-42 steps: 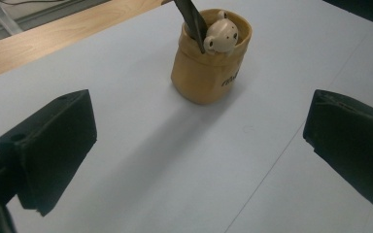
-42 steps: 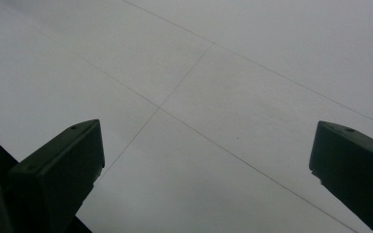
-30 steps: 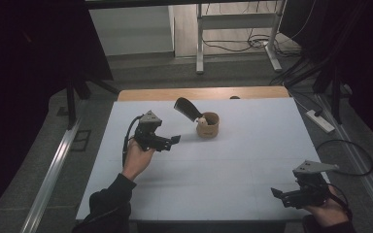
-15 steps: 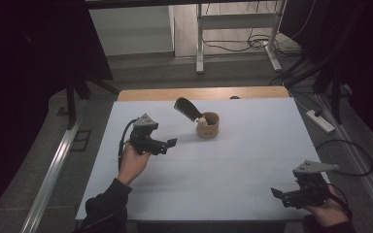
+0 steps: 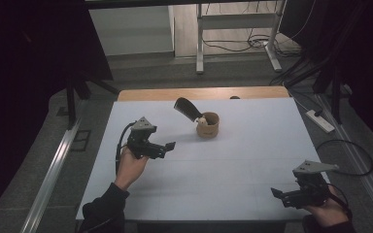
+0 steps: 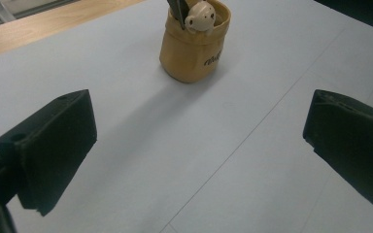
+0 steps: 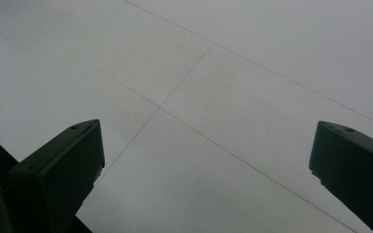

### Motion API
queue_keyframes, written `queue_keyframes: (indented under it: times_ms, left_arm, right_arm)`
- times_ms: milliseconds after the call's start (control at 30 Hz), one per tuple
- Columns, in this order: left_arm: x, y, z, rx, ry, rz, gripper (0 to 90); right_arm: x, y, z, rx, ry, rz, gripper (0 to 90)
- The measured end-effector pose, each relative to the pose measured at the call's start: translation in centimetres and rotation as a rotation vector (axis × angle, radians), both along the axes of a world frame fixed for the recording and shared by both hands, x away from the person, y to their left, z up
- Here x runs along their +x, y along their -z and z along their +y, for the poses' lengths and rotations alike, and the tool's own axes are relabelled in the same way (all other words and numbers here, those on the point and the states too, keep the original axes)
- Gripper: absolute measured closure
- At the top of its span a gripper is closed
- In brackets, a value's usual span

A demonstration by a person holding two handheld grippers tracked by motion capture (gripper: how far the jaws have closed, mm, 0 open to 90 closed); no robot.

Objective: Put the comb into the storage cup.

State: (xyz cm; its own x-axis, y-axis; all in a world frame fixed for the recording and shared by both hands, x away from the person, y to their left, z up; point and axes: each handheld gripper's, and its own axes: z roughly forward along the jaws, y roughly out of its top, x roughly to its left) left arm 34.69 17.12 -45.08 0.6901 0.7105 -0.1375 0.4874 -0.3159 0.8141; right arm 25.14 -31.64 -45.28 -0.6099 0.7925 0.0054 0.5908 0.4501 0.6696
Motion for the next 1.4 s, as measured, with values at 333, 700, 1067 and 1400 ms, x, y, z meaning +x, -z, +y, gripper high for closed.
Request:
queue_keyframes:
  times_ms: [333, 700, 1067, 1400]
  left_arm:
    - [-1.0, 0.1, 0.6, -0.012, -0.006, 0.012, 0.0]
    - [-2.1, 0.1, 1.1, -0.026, -0.015, 0.016, 0.0]
    - [-3.2, 0.0, 1.7, -0.034, -0.023, 0.020, 0.0]
    - [-4.1, 0.0, 2.0, -0.027, -0.027, 0.022, 0.0]
  right_arm:
    - [0.0, 0.0, 0.0, 0.002, -0.002, -0.001, 0.0]
    - [0.0, 0.0, 0.0, 0.001, -0.003, -0.001, 0.0]
    - [0.0, 0.0, 0.0, 0.000, -0.003, -0.001, 0.0]
    - [0.0, 0.0, 0.0, 0.000, -0.002, -0.002, 0.0]
